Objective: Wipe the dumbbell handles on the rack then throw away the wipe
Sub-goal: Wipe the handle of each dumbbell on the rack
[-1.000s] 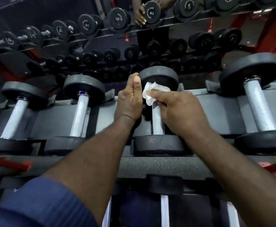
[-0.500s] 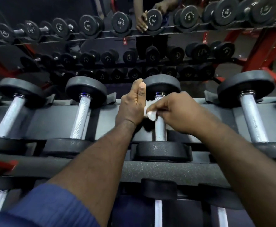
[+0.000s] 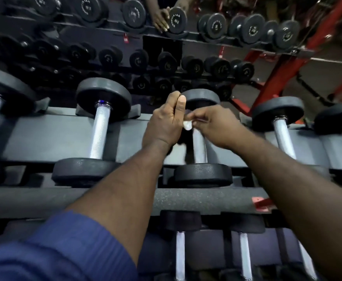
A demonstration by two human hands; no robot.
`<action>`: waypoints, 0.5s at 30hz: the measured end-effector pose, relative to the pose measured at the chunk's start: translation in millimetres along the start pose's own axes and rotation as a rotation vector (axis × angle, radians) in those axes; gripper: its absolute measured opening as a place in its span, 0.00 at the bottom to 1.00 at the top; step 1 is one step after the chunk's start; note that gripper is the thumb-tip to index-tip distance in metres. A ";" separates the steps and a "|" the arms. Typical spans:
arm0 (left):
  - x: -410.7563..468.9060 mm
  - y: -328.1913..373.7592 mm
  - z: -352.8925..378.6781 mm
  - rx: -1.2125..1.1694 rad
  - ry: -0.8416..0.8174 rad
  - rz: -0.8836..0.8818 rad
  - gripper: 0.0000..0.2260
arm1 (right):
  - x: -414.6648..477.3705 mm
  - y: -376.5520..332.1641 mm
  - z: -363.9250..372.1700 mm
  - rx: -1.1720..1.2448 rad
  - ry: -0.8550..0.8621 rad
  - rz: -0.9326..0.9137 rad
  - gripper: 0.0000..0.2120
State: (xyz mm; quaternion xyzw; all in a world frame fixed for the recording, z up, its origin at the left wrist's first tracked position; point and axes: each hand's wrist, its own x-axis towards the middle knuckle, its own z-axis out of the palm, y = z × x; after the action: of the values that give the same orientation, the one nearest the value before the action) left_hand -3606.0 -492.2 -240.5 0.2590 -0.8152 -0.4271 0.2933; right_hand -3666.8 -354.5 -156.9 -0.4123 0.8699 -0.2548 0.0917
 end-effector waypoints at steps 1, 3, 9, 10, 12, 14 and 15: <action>0.2 -0.4 0.3 0.003 -0.004 0.003 0.22 | -1.9 -0.7 0.6 -0.035 -0.063 0.001 0.12; 0.2 -0.9 -0.4 0.003 0.002 0.004 0.23 | -8.4 -7.8 -7.6 -0.179 -0.296 -0.011 0.13; -1.5 -1.5 -4.0 -0.049 0.020 -0.019 0.24 | -25.9 -4.2 -20.4 -0.049 -0.753 0.004 0.14; -1.9 -0.2 -4.3 -0.041 0.019 -0.018 0.24 | -27.5 -2.6 -22.8 -0.021 -0.741 -0.009 0.12; -1.3 0.9 -4.2 -0.027 0.024 -0.008 0.24 | -30.4 2.0 -31.7 0.001 -0.723 -0.046 0.11; 0.1 -0.1 -3.7 -0.017 0.036 0.005 0.24 | -34.2 8.8 -41.0 0.039 -0.682 -0.061 0.11; 0.4 -0.7 -2.9 -0.010 0.043 0.007 0.24 | -36.3 12.4 -43.8 0.074 -0.675 -0.051 0.11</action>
State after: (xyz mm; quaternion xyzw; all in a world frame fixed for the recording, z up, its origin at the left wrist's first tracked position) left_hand -3604.1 -494.4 -239.7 0.2636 -0.8076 -0.4244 0.3134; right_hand -3667.9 -304.1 -127.8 -0.4913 0.7701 -0.1377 0.3828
